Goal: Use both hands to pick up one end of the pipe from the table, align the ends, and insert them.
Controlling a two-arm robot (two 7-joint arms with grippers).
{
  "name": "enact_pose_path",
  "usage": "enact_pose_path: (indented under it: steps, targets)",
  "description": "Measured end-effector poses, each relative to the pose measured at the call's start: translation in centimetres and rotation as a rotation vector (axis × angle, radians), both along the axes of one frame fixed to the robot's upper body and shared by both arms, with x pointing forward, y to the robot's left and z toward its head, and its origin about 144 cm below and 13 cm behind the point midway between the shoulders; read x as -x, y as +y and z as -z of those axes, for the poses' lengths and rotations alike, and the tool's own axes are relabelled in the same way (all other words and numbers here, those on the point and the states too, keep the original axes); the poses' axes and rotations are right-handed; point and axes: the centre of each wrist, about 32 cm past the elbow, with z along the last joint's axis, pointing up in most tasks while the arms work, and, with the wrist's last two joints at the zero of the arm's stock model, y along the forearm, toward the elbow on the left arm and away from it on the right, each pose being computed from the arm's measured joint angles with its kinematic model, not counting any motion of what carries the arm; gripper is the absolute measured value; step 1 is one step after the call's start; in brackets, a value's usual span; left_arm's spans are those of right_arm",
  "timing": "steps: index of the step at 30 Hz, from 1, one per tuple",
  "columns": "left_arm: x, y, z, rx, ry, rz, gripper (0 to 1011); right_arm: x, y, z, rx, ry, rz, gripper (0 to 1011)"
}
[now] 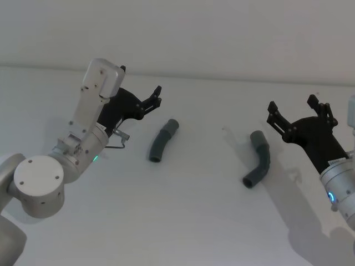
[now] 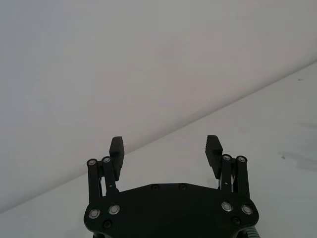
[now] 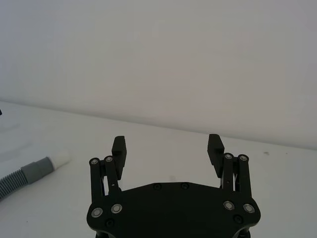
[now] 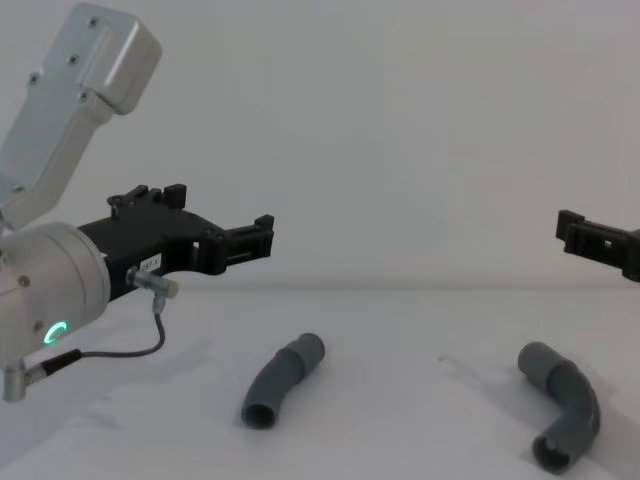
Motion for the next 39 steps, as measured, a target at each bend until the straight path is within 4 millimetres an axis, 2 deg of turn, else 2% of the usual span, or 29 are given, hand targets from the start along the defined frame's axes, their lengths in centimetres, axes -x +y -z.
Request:
enact_pose_path:
  steps: [39]
  targets:
    - [0.00,0.00,0.00,0.000,0.000,0.000,1003,0.00,0.00,0.00,0.000,0.000,0.000,996]
